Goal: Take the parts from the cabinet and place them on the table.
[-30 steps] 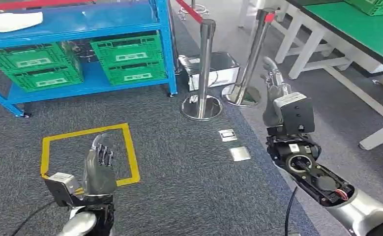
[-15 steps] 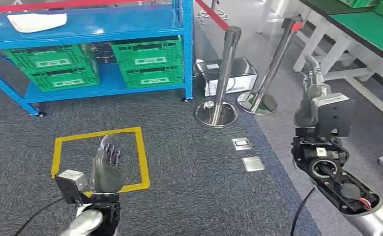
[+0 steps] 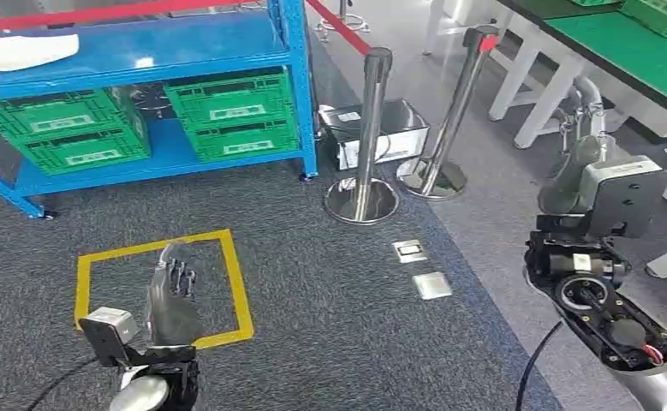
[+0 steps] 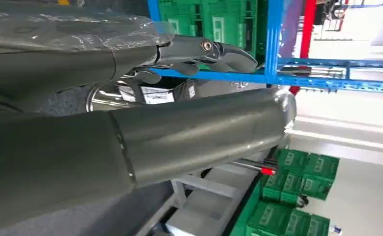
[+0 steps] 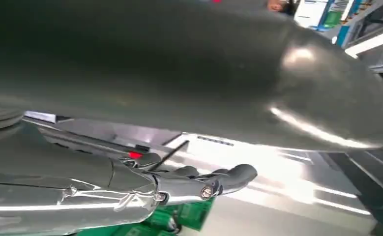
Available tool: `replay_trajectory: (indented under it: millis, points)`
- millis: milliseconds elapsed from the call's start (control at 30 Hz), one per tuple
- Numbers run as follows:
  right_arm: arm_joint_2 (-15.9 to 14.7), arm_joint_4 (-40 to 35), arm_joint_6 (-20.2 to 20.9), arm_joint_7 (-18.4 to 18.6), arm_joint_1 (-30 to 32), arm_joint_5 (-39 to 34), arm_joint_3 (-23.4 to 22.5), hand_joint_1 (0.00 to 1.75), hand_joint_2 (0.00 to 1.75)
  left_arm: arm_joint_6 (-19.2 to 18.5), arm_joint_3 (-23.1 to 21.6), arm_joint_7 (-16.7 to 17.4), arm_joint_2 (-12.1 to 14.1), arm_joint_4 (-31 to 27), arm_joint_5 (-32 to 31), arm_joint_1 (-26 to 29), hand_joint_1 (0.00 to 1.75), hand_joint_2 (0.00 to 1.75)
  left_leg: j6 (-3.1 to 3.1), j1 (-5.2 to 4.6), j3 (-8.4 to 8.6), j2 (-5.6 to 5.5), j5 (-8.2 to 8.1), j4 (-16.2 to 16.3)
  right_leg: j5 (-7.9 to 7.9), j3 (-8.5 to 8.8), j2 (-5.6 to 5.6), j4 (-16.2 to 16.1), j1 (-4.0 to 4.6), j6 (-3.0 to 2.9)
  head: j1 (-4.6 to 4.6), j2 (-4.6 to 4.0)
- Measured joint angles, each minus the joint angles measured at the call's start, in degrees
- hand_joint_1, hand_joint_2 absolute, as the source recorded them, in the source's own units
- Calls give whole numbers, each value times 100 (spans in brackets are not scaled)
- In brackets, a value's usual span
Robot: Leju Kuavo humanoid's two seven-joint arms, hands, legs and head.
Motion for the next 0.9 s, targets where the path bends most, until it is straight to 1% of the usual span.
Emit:
replay_trajectory:
  millis: [33, 67, 100, 133, 167, 233, 300, 333, 367, 400, 500, 567, 633, 900]
  points:
    - [-7, -43, -2, 9, 29, 11, -20, 0, 0, 0, 9, -2, 4, -13, -9, 28, 0, 0, 44, -2, 2, -11, 160, -9, -29, -2, -7, 0, 14, 45, 35, 0]
    - [-9, -76, -2, 7, 65, 33, -44, 0, 0, 0, 11, -2, 7, -24, -15, 50, 0, 0, 40, 20, 19, -23, 211, -34, -61, 5, -12, 37, 5, 32, 39, 0]
    - [-11, -98, -4, 13, 89, 55, -68, 0, 0, 0, 11, -5, 13, -35, -20, 59, 0, 0, 8, 7, 24, -24, 200, -22, -76, 12, -17, 30, 5, -154, 63, 0]
    - [-20, -120, -4, 18, 92, 68, -87, 0, 0, 0, 13, -11, 17, -44, -26, 63, 0, 0, 18, -8, 25, -29, 204, -28, -53, 13, -13, 33, 7, -245, 101, 0]
    - [-24, -151, -4, 20, 97, 76, -98, 0, 0, 2, 13, -13, 20, -52, -33, 64, 0, 0, 25, -17, 25, -31, 200, -27, -51, 21, -15, 17, 1, -239, 122, 0]
    - [-28, -197, -7, 20, 108, 83, -131, 0, 0, 61, 15, -15, 26, -90, -61, 84, 0, 0, 68, -29, 27, -35, 184, -26, -48, 43, -15, -17, -4, -231, 173, 0]
    - [-33, -236, -17, 17, 110, 94, -159, 0, 0, 157, 22, -17, 33, -133, -102, 123, 0, 0, 86, -37, 26, -35, 175, -25, -34, 58, -15, -42, -9, -173, 205, 0]
    - [-33, -264, -31, 9, 110, 120, -188, 0, 0, 214, 35, -15, 39, -181, -127, 157, 0, 0, 94, -41, 26, -35, 171, -25, -35, 70, -15, -62, -17, -107, 223, 0]
    - [-33, -290, -33, 7, 113, 151, -220, 0, 0, 256, 59, -11, 46, -227, -151, 199, 0, 0, 107, -44, 27, -35, 166, -24, -30, 71, -15, -79, -24, -13, 229, 0]
    - [-33, -321, -35, 13, 126, 197, -260, 0, 0, 295, 85, 4, 55, -273, -177, 245, 0, 0, 111, -45, 27, -35, 165, -23, -30, 78, -15, -94, -29, 63, 232, 0]
    - [-33, -426, -33, 77, 171, 258, -376, 0, 0, 334, 122, 46, 92, -391, -212, 344, 0, 0, 111, -45, 27, -35, 165, -25, -28, 82, -15, -100, -29, 73, 238, 0]
    - [-35, -480, -31, 92, 173, 278, -426, 0, 0, 345, 138, 46, 112, -459, -216, 386, 0, 0, 115, -44, 28, -33, 168, -30, -23, 81, -15, -100, -28, 92, 232, 0]
    - [-35, -524, -31, 94, 194, 286, -478, 0, 0, 348, 157, 48, 127, -509, -223, 412, 0, 0, 120, -44, 35, -32, 173, -41, -23, 80, -15, -100, -28, 92, 223, 0]
    - [-74, -725, -4, 245, 283, 354, -592, 0, 0, 295, 162, 81, 151, -619, -256, 429, 0, 0, 105, -43, 60, -32, 186, -83, -24, 79, -15, -99, -26, 91, 184, 0]
